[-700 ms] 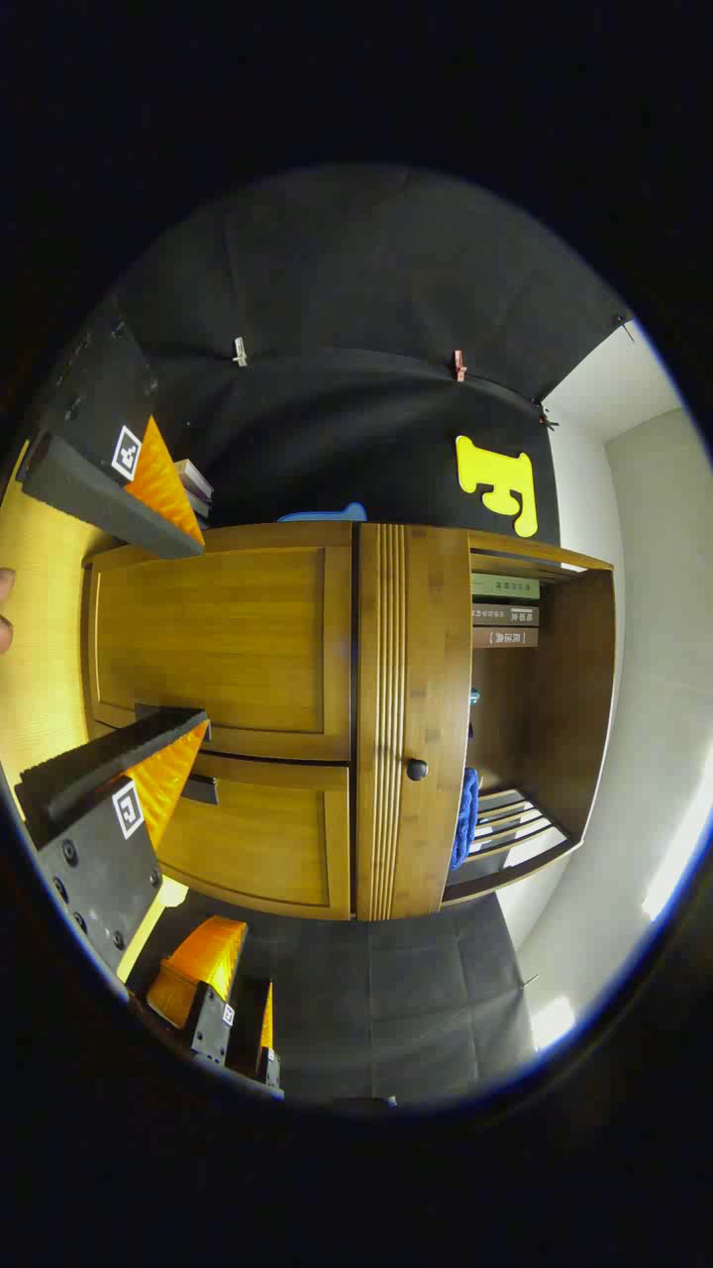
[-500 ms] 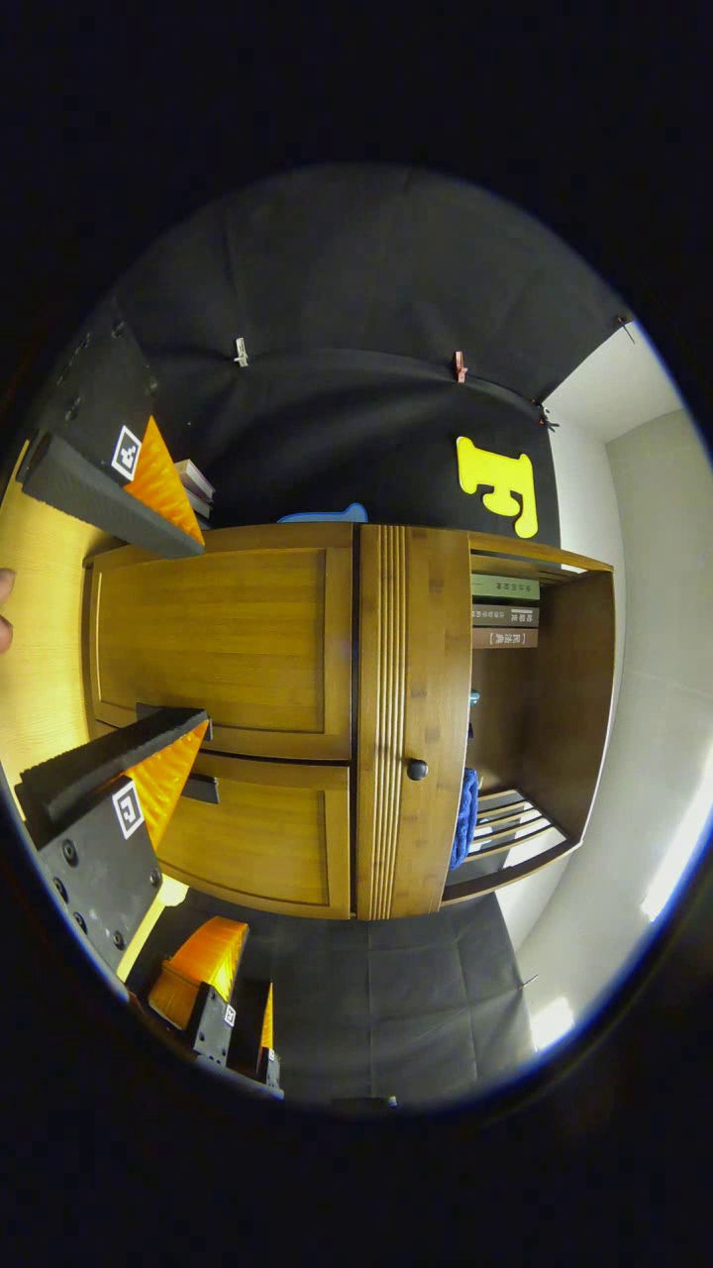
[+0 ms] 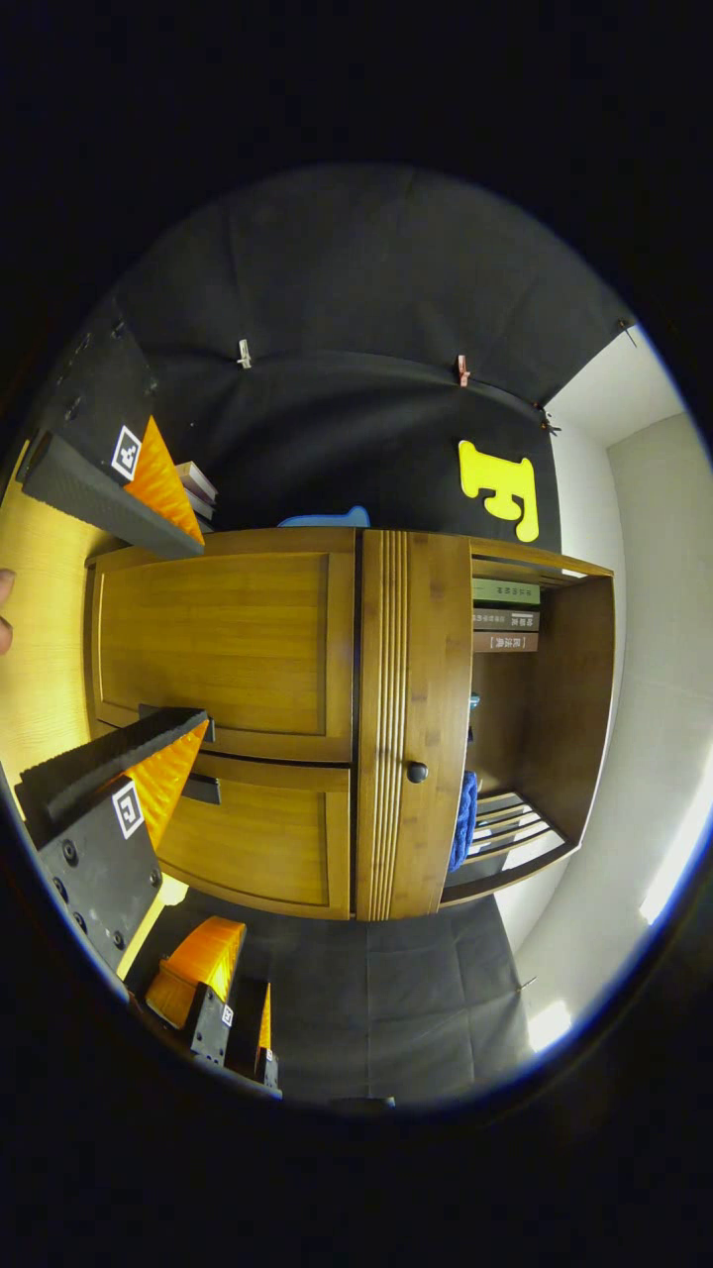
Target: Open the right door of the double-door shoe cabinet with the right hand, and open the left door with the left hand.
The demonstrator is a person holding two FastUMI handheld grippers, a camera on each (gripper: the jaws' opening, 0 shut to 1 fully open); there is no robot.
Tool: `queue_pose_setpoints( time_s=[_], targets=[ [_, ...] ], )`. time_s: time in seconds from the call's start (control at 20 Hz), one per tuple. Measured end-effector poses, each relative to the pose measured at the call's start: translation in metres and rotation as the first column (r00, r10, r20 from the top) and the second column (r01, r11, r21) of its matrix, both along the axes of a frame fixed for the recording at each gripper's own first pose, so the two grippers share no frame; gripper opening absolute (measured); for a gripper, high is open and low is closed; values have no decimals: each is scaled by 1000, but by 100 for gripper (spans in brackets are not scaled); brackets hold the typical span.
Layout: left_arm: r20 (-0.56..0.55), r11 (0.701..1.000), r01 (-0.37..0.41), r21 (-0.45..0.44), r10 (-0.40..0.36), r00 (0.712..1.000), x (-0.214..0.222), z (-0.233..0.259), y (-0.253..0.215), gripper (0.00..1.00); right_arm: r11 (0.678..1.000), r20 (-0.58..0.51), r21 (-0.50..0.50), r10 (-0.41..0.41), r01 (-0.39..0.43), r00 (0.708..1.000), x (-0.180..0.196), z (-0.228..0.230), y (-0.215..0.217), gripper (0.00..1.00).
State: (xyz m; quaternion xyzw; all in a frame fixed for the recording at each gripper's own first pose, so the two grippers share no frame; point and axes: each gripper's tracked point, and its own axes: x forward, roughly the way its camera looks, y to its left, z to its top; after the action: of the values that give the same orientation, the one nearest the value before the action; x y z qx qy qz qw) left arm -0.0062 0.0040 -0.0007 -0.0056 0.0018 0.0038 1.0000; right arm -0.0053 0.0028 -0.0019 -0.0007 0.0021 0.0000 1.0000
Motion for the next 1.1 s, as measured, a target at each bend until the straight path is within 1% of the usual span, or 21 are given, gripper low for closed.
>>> queue_pose_setpoints(
  time_s=[0.45, 0.5, 0.6, 0.75, 0.85, 0.9, 0.95, 1.0, 1.05, 1.1],
  targets=[
    [6, 1000, 3, 9, -3, 1000, 3, 2, -3, 94, 1000, 2, 3, -4, 4, 1000, 5, -1, -2, 98],
    [4, 1000, 3, 10, -3, 1000, 3, 2, -4, 92, 1000, -1, 3, 1, -1, 1000, 8, -4, -1, 97],
    [1, 1000, 2, 15, -2, 1000, 4, 0, -1, 92, 1000, 2, 7, 12, -12, 1000, 15, -7, 1, 98],
    [-8, 1000, 1, 17, -1, 1000, 5, -5, 1, 92, 1000, 2, 3, 25, -25, 1000, 33, -18, 7, 98],
    [-15, 1000, 3, 17, -3, 1000, 8, -9, 2, 92, 1000, -18, -1, 23, -23, 1000, 51, -31, 9, 98],
    [-19, 1000, 3, 19, -3, 1000, 11, -11, 3, 94, 1000, -24, -7, 25, -26, 999, 61, -39, 10, 98],
    [-23, 1000, 4, 22, -3, 1000, 13, -13, 5, 92, 999, -34, -13, 32, -32, 999, 72, -48, 8, 96],
    [-27, 1000, 5, 25, -4, 1000, 15, -14, 7, 92, 999, -48, -12, 40, -41, 998, 82, -56, 11, 96],
    [-31, 1000, 6, 27, -5, 1000, 19, -16, 9, 92, 999, -62, -2, 49, -49, 997, 92, -65, 15, 98],
    [-35, 1000, 7, 28, -6, 999, 23, -18, 10, 94, 998, -83, 16, 57, -56, 995, 100, -72, 15, 98]
  ],
)
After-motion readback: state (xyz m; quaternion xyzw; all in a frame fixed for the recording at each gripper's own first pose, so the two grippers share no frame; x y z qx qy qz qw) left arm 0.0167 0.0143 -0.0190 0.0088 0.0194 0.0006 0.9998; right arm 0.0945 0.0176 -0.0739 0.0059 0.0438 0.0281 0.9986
